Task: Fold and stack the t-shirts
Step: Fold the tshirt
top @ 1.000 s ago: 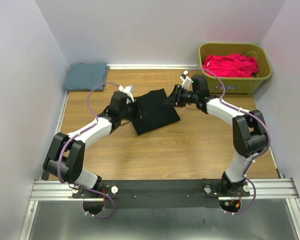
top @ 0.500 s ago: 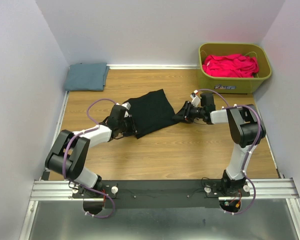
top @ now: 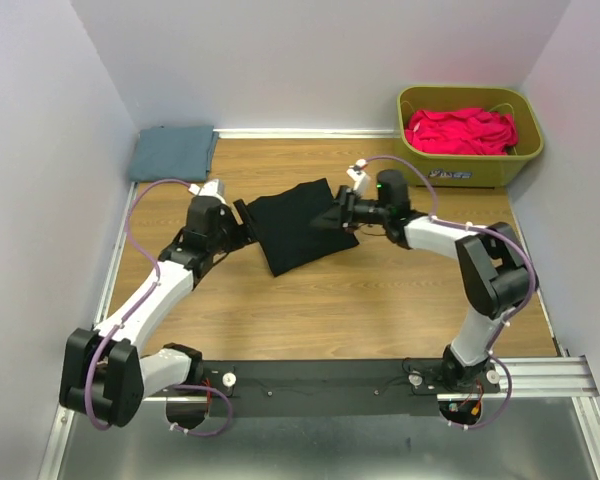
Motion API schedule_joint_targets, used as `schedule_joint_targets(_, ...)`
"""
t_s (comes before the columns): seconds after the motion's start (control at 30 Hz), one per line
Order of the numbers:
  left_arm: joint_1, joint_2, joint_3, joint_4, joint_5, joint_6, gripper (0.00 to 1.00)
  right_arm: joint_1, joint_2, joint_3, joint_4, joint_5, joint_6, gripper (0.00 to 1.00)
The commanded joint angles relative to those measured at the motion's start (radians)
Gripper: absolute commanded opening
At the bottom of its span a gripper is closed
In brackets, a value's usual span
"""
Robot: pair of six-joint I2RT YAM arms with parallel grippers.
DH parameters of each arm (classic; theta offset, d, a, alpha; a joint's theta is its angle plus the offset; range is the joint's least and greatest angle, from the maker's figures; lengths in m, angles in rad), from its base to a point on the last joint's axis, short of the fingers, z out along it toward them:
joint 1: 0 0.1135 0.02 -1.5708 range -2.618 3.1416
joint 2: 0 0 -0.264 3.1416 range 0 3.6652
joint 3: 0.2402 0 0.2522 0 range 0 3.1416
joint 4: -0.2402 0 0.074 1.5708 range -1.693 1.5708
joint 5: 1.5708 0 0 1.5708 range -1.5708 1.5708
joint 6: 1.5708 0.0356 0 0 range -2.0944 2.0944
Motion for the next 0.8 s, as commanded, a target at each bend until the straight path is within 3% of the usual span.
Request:
schedule_joint_targets(0.0,0.065,-0.070,0.013,-0.037,-0.094,0.062,0.83,0.117,0.064,0.005,0.163,-0.008,0.117,0.65)
schedule_joint_targets(0.13,0.087,-0.148,0.007,-0.051,-0.176,0.118,0.89,0.163,0.200,-0.016,0.371,0.011,0.215,0.67)
schedule_joint_targets(0.37,0.091,-0.249,-0.019,-0.062,-0.268,0.190,0.97,0.162,0.429,-0.019,0.408,0.034,0.234,0.68)
schedule_joint_targets(0.6,0.091,-0.295,-0.047,-0.060,-0.333,0.252,0.99,0.123,0.277,0.071,0.329,0.000,0.241,0.71)
schedule_joint_targets(0.77,0.091,-0.304,-0.062,-0.024,-0.296,0.278,0.98,0.044,0.303,0.165,0.315,0.005,0.243,0.73)
